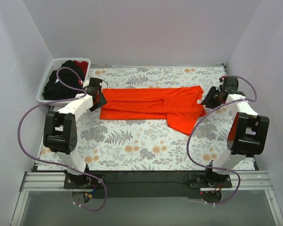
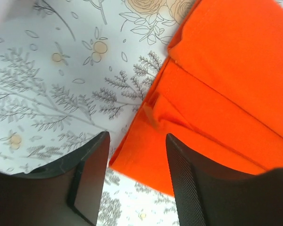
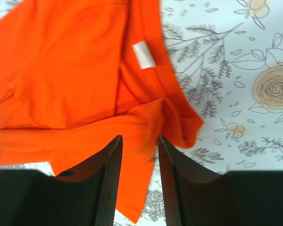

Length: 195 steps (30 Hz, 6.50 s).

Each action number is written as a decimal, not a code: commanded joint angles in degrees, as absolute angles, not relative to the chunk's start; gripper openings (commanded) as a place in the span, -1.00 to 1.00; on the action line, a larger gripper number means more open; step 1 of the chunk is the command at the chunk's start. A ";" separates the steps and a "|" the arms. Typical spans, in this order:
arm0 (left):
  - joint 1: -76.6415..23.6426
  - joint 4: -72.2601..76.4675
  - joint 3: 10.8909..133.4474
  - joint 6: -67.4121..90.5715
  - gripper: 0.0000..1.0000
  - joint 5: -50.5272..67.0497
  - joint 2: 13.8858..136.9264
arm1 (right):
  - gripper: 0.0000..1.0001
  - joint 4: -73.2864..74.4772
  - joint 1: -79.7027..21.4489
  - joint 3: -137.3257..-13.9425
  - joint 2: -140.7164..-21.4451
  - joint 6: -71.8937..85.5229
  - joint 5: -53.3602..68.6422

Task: Fold and stack the t-shirts
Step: Fold the tshirt

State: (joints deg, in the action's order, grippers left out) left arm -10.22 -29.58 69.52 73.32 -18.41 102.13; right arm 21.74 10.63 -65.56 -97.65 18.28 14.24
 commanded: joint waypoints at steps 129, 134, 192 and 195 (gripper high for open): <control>-6.24 -27.77 41.22 79.72 0.26 -10.46 82.62 | -0.34 5.61 24.88 -46.67 -90.98 21.89 16.01; -6.24 -27.07 41.04 78.40 0.29 -10.99 78.58 | -0.17 9.40 21.98 -49.92 -85.09 21.01 8.37; -16.16 -19.86 73.28 60.30 0.34 -7.82 101.76 | -0.24 7.91 -3.53 -52.92 -87.72 23.64 8.09; -16.96 -23.54 81.72 58.71 0.28 -8.35 109.23 | -0.22 5.72 -0.63 -49.58 -86.40 24.52 10.62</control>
